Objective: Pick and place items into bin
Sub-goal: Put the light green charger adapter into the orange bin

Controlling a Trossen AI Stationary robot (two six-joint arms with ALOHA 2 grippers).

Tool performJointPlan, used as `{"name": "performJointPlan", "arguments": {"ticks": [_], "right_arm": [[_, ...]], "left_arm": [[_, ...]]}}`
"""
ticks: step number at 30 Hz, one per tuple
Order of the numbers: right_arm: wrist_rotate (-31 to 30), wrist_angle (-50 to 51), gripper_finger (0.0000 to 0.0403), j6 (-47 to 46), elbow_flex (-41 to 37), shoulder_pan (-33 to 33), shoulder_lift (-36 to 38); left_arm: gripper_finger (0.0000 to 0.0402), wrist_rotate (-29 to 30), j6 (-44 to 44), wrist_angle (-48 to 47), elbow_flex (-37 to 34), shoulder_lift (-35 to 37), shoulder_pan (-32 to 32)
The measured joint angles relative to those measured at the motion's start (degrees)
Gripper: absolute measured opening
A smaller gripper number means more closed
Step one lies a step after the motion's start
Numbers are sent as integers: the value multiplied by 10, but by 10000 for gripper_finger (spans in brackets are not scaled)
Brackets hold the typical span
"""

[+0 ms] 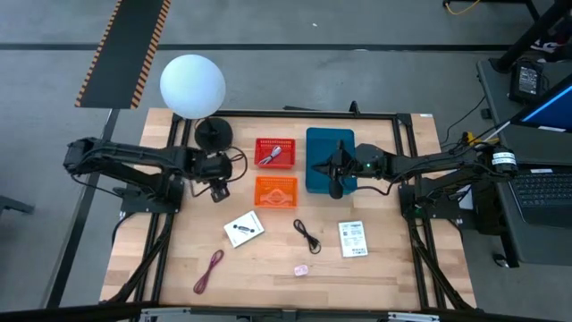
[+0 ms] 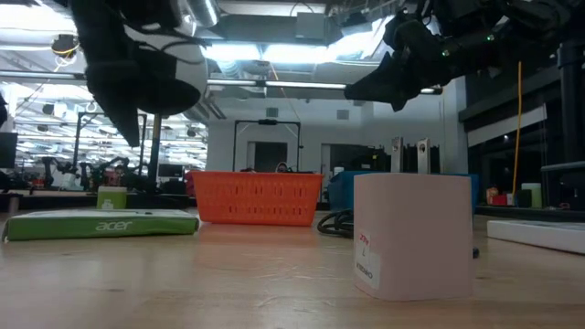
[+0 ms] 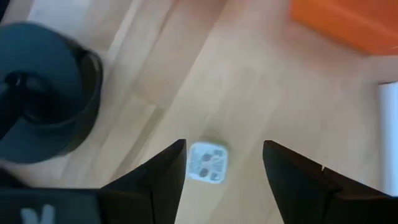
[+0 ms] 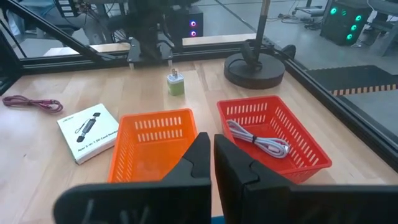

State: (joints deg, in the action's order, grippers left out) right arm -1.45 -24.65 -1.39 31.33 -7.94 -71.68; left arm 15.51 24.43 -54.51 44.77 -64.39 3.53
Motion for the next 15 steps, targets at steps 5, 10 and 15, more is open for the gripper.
{"name": "performJointPlan", "arguments": {"ticks": [5,10,15], "right_arm": [[0,-4,5,0,0,0,0],[0,-4,5,0,0,0,0],[0,-4,5,0,0,0,-3]], "left_arm": [[207,-1,-16,-36,25,-42,27],[207,-2,-18,-57,39,-69,44],[207,-38,-16,-59,39,-91,53]]}}
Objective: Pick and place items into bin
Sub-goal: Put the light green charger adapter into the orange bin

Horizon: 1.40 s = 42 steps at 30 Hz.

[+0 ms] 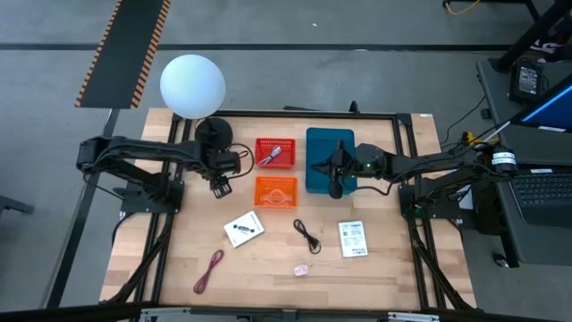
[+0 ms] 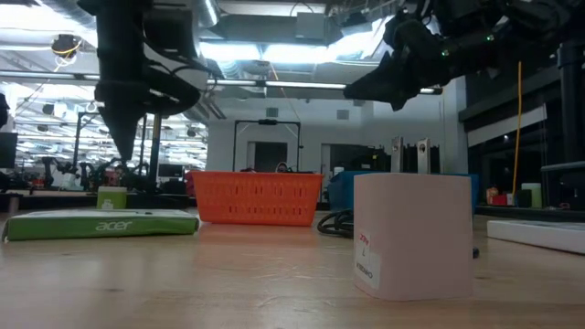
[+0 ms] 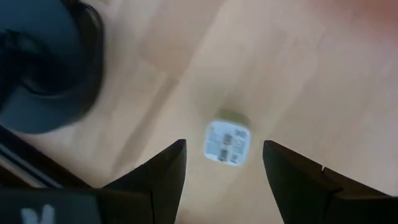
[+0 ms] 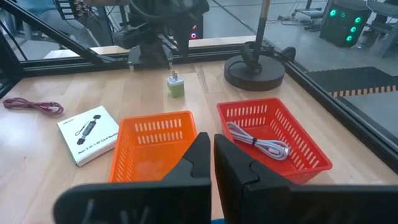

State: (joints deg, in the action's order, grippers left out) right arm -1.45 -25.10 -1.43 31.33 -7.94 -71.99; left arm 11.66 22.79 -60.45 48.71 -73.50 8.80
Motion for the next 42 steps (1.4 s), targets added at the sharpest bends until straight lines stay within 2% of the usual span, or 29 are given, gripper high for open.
{"name": "performJointPlan", "arguments": {"ticks": [4,12,34,38,42], "right_arm": [[0,-4,5,1,0,0,-15],[0,-38,5,4,0,0,-40],[0,-39,5,3,0,0,-41],[0,-39,5,2,0,0,-41],[0,-39,5,2,0,0,-41]], "left_arm": [[207,-24,0,-3,0,-20,0],[207,-24,-8,-3,0,-60,0],[206,-7,-17,24,0,-169,0],[189,-11,-31,24,0,-182,0],[155,-37,-47,14,1,-188,0]]}}
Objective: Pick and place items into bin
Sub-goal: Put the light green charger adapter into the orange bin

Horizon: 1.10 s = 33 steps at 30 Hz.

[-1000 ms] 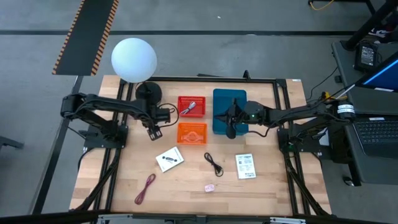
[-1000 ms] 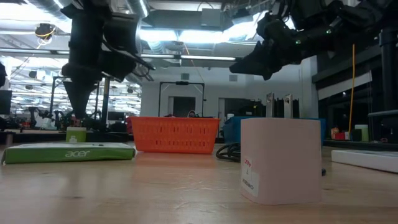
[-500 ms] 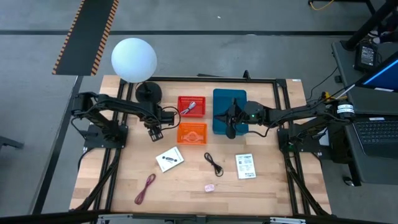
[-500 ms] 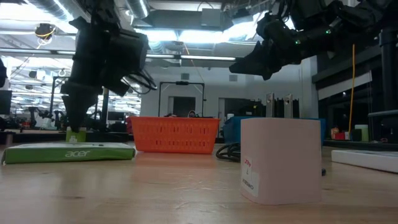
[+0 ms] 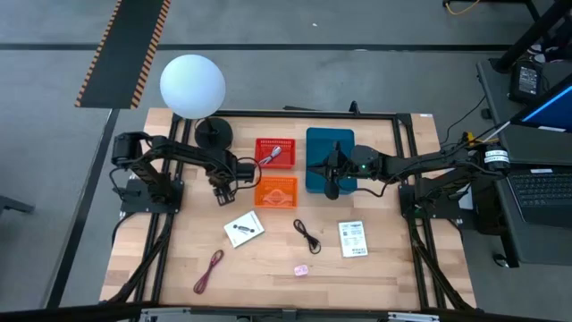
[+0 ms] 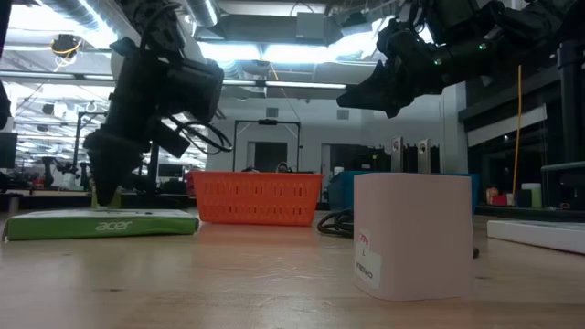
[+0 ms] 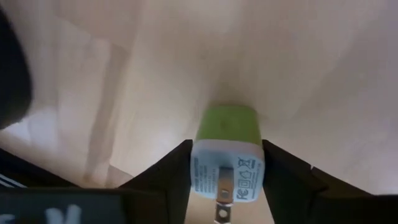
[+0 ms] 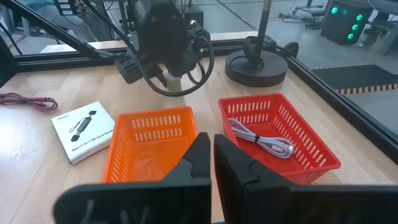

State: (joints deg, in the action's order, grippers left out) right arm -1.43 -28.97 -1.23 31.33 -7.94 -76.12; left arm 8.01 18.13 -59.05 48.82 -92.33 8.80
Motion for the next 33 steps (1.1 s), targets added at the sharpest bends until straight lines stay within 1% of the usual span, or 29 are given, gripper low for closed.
{"name": "performJointPlan", "arguments": {"ticks": [1,6,14,18,25,30,33], "right_arm": [[0,0,5,0,0,0,0],[0,0,5,0,0,0,0],[0,0,5,0,0,0,0],[0,0,5,0,0,0,0],[0,0,5,0,0,0,0],[0,1,5,2,0,0,0],[2,1,5,2,0,0,0]], "left_arm": [[147,-7,-6,-2,0,-1,0],[146,-28,-14,-14,0,-1,0],[146,-37,-18,-42,-2,-2,0],[146,-37,-33,-47,-2,15,-1],[146,-35,-43,-55,30,85,-6],[146,-31,-77,-50,43,152,-28],[146,-31,-84,-13,40,201,-46]]}}
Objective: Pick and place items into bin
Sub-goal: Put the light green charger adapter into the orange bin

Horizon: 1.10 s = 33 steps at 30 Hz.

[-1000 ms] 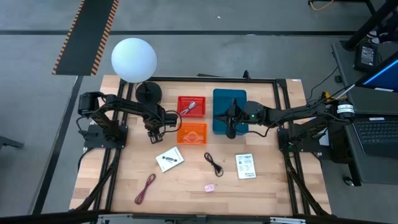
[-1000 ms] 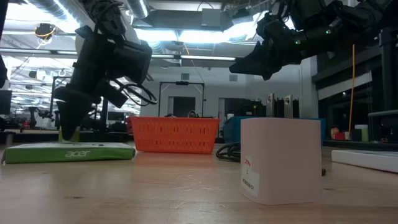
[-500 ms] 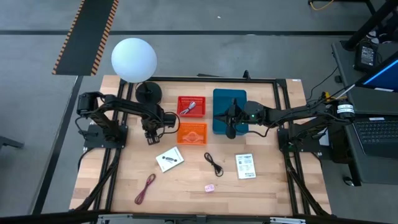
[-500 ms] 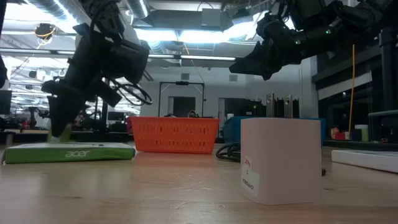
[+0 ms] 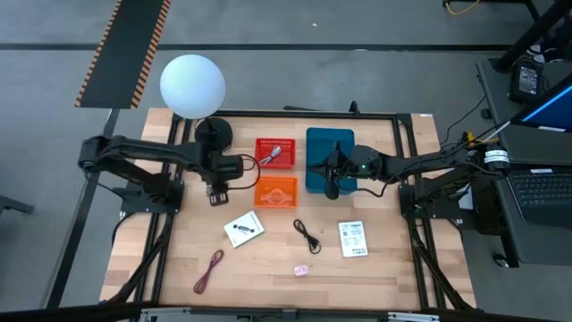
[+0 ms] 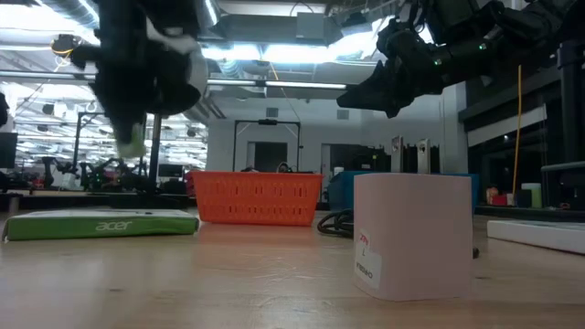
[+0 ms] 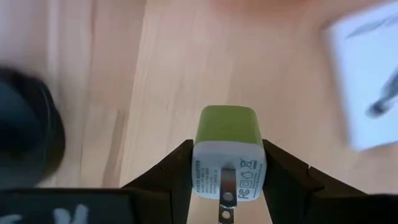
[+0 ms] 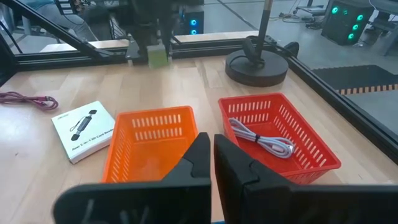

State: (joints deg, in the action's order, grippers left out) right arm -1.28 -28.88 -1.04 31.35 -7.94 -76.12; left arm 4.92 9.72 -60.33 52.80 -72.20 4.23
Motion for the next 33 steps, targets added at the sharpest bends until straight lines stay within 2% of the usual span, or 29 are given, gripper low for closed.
{"name": "performJointPlan", "arguments": {"ticks": [4,6,12,21,27,30,33], "right_arm": [[5,0,5,0,0,0,0],[25,3,5,1,0,0,6],[45,17,5,0,1,1,34],[44,25,5,-1,1,30,36],[40,31,5,0,1,50,36],[22,31,5,-1,1,59,36],[2,30,5,-2,1,68,36]], "left_arm": [[146,0,-6,67,-9,64,-29],[146,-1,-15,105,-15,92,-43],[146,-9,-74,230,-61,135,-84],[146,-35,-150,485,-184,158,-86],[146,-48,-153,569,-225,158,-77],[146,-78,-176,618,-240,158,-77],[146,-76,-184,653,-251,158,-76]]}}
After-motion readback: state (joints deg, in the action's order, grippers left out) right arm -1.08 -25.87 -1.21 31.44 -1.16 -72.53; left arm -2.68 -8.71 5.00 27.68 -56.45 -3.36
